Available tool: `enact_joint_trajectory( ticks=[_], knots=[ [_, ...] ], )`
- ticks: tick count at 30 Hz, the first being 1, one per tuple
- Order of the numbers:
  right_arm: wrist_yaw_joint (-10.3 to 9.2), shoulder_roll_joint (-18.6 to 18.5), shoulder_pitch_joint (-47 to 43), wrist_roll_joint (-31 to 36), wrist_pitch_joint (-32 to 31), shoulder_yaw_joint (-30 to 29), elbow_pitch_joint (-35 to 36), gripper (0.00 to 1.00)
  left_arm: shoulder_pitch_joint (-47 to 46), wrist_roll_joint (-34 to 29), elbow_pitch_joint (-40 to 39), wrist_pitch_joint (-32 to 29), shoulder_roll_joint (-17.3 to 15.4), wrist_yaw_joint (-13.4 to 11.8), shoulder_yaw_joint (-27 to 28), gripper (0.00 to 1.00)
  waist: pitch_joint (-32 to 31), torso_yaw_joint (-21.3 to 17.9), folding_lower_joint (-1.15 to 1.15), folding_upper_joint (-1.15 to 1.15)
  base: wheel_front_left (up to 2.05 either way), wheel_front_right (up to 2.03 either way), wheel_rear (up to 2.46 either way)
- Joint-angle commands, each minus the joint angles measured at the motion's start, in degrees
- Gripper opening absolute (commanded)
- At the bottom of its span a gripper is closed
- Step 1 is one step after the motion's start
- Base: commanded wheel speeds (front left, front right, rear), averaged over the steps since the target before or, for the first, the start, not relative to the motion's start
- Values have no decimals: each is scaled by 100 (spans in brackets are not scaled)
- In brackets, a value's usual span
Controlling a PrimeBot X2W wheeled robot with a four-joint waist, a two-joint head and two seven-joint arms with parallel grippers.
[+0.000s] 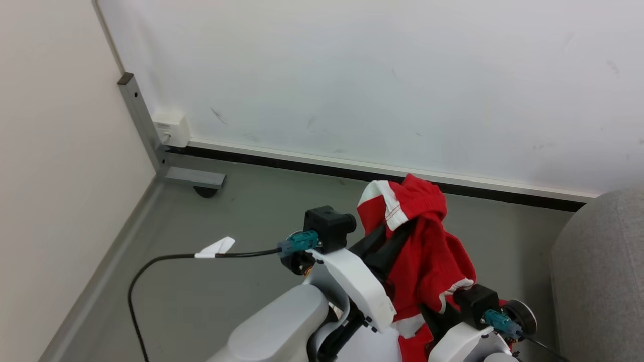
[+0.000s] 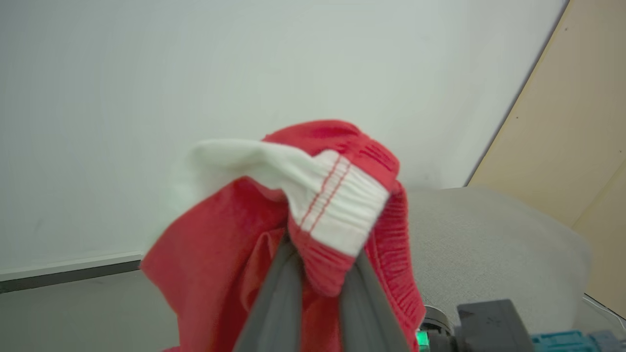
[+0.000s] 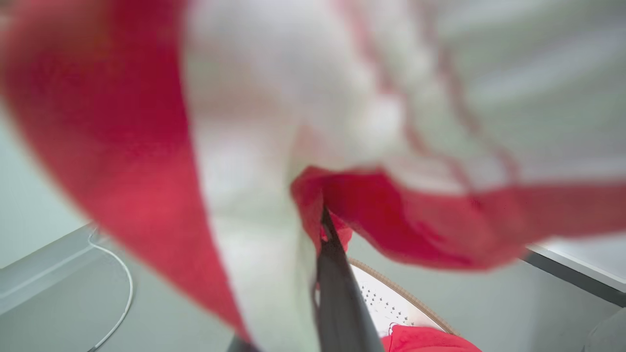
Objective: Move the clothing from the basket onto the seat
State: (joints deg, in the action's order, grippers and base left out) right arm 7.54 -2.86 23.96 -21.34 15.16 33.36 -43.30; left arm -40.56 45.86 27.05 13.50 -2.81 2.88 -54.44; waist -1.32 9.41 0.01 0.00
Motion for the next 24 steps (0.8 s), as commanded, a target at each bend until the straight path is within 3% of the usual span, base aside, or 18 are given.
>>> enact_joint_trajectory(
  ticks=[1,15,16,17,18,24],
  knots=[
    [-10,-7,-73,-66,-2,-81,123,0,-11,26,83,52,-17,-45,27,0,5,-37,-1,0,0,0,0],
    [-10,-8,-723,-824,-1,-1062,1444,0,442,-42,418,166,-114,-60,257,0,13,-413,-1,0,0,0,0],
    [-10,-8,-762,-852,-1,-1120,1525,0,479,-33,431,168,-115,-47,257,11,10,-450,-1,0,0,0,0],
    [-10,-14,-795,-876,-1,-1175,1603,0,512,-15,437,160,-113,-35,253,47,8,-489,-1,0,0,0,0],
    [-10,-21,-818,-901,-1,-1254,1677,0,548,6,443,159,-108,-7,242,100,5,-535,-1,0,0,0,0],
    [-10,-172,-983,-1115,-1,-1917,2136,0,702,-81,418,163,-90,96,158,100,-7,-838,-1,0,0,0,0]
  ],
)
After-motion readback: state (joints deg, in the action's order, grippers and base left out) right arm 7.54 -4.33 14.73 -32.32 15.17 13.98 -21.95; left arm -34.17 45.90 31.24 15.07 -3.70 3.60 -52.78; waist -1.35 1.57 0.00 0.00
